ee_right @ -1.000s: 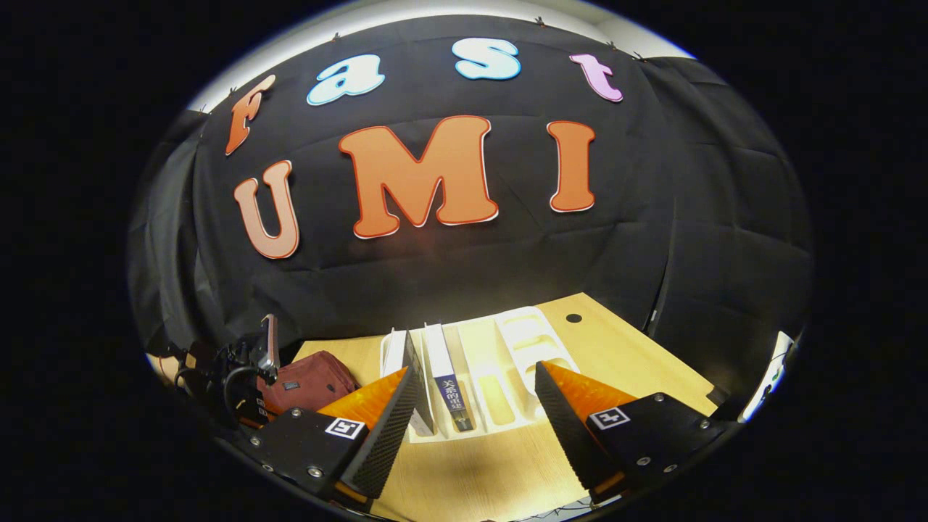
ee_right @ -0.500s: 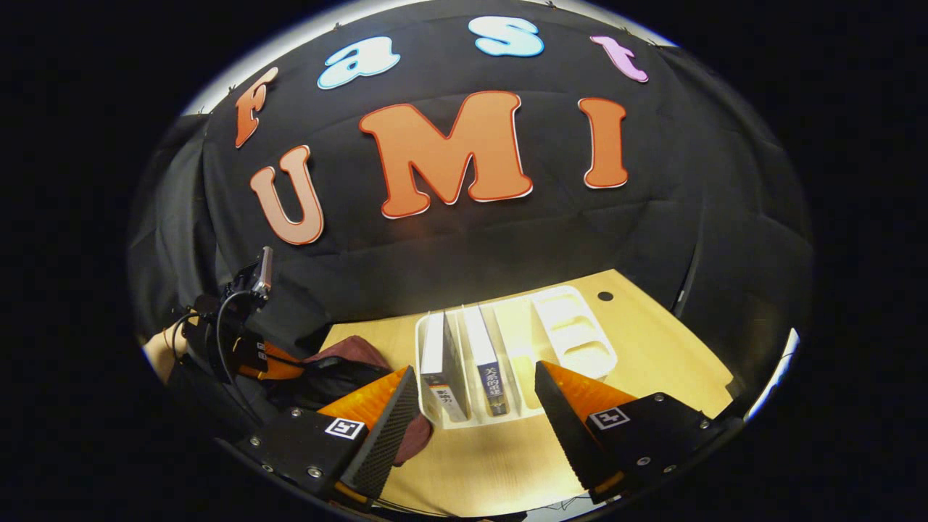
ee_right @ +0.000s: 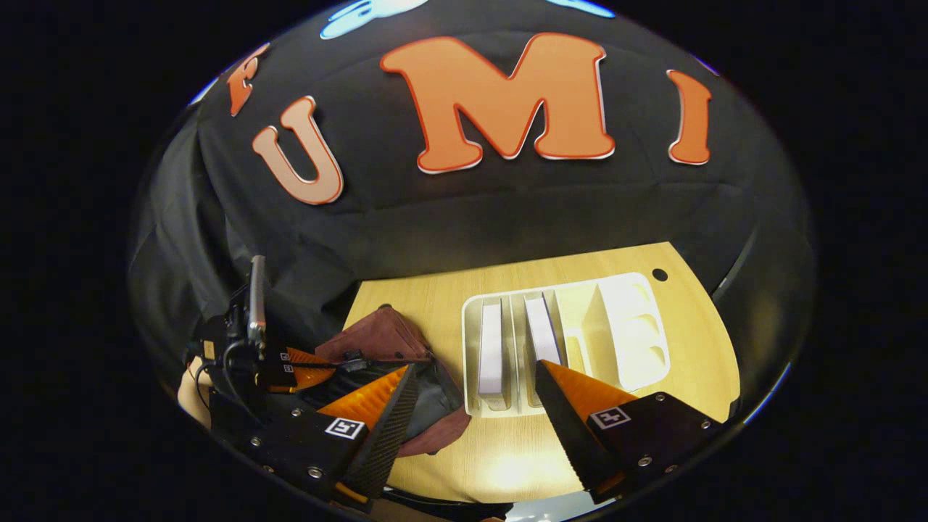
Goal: Open the schoolbag, grab two books from the bookshelf and put them into the schoolbag.
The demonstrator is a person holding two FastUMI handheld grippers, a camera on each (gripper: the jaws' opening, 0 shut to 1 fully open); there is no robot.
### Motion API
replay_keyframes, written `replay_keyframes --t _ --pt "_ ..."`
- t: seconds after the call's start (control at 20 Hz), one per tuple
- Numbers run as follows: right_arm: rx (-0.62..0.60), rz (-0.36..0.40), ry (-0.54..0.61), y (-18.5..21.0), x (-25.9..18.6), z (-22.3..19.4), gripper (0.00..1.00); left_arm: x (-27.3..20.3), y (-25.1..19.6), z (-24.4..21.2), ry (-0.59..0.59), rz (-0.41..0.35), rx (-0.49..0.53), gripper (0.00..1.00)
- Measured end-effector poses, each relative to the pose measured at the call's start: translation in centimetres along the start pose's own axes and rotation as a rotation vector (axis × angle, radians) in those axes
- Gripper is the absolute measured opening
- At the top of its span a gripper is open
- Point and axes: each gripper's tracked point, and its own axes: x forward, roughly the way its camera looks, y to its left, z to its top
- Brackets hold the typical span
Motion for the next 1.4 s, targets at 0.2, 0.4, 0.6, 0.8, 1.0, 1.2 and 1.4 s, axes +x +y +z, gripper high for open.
replay_keyframes --t 0.2,0.4,0.6,0.8,1.0,1.2,1.4 --pt "-0.042 -0.005 0.196 1.3 4.5 -0.1 0.97 0.3 -0.2 -0.6 -0.002 -0.018 -0.029 0.01" --pt "-0.061 -0.039 0.381 1.1 8.3 -2.2 0.98 0.4 -0.1 -1.1 -0.002 -0.029 -0.039 0.01" --pt "-0.071 -0.082 0.463 -0.1 11.1 -3.1 0.98 1.1 0.0 -1.6 0.014 -0.041 -0.053 0.01" --pt "-0.066 -0.124 0.515 -1.6 13.3 -3.7 0.98 1.4 0.1 -1.8 0.026 -0.045 -0.056 0.01" --pt "-0.052 -0.132 0.559 -1.8 14.9 -4.5 0.98 1.6 0.1 -1.9 0.032 -0.049 -0.064 0.01" --pt "-0.062 -0.154 0.588 -2.6 15.9 -5.5 0.92 1.6 0.0 -2.1 0.036 -0.049 -0.067 0.01" --pt "-0.042 -0.18 0.618 -3.6 16.4 -6.0 0.53 1.7 -0.1 -2.3 0.044 -0.054 -0.072 0.01"
